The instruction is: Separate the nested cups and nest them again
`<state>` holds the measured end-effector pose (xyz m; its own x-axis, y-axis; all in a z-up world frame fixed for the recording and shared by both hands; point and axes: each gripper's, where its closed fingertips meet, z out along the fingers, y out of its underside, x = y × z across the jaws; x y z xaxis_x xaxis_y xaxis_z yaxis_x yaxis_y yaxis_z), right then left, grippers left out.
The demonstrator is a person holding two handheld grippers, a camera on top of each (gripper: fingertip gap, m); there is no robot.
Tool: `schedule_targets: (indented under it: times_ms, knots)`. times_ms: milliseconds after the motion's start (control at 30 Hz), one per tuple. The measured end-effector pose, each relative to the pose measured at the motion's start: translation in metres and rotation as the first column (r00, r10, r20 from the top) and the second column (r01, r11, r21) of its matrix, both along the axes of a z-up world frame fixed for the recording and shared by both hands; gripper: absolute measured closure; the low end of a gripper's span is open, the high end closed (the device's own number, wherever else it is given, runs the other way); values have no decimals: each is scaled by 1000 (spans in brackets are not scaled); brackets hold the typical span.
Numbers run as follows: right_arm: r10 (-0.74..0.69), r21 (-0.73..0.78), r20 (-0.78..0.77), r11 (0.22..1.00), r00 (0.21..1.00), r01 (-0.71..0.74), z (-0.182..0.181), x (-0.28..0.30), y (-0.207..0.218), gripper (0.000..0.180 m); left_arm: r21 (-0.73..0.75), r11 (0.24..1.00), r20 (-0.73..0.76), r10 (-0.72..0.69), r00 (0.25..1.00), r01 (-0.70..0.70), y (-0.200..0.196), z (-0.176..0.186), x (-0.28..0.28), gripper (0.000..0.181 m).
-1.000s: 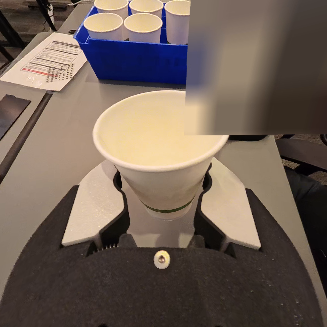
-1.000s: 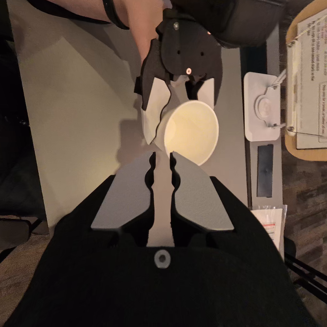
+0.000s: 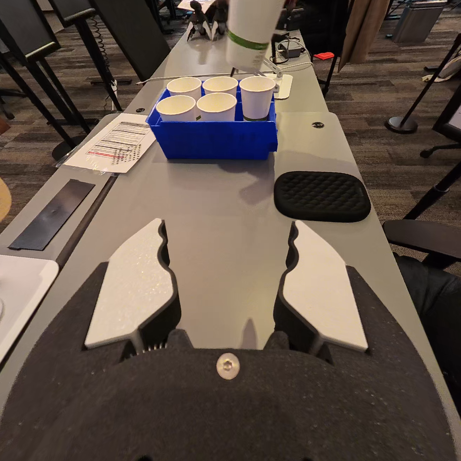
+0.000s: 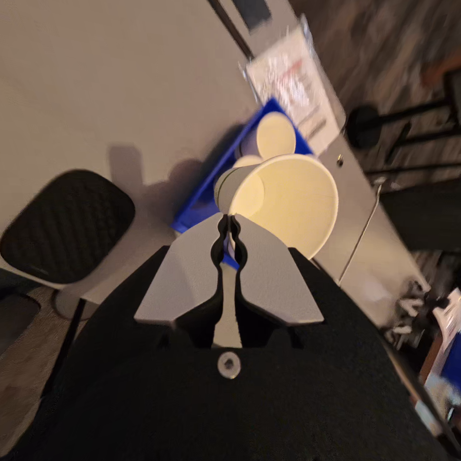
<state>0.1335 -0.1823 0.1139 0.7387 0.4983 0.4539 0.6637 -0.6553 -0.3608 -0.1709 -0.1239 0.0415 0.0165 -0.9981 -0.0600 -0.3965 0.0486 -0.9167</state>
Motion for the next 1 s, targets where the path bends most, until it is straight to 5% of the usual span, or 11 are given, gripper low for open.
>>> schedule_targets:
  times_ms: [133, 467, 1000]
  knots:
    - [-79, -77, 7, 994, 997, 79, -38, 45, -22, 178, -7, 1000, 13, 14, 1000, -14, 5, 2, -2, 91]
    - [-64, -136, -39, 989, 997, 58, -113, 50, -19, 178, -4, 1000, -1, 17, 1000, -17, 8, -2, -2, 92]
    - [-53, -228, 7, 972, 999, 53, -172, 56, -14, 177, 3, 1000, -13, 5, 1000, -5, 6, -6, -1, 95]
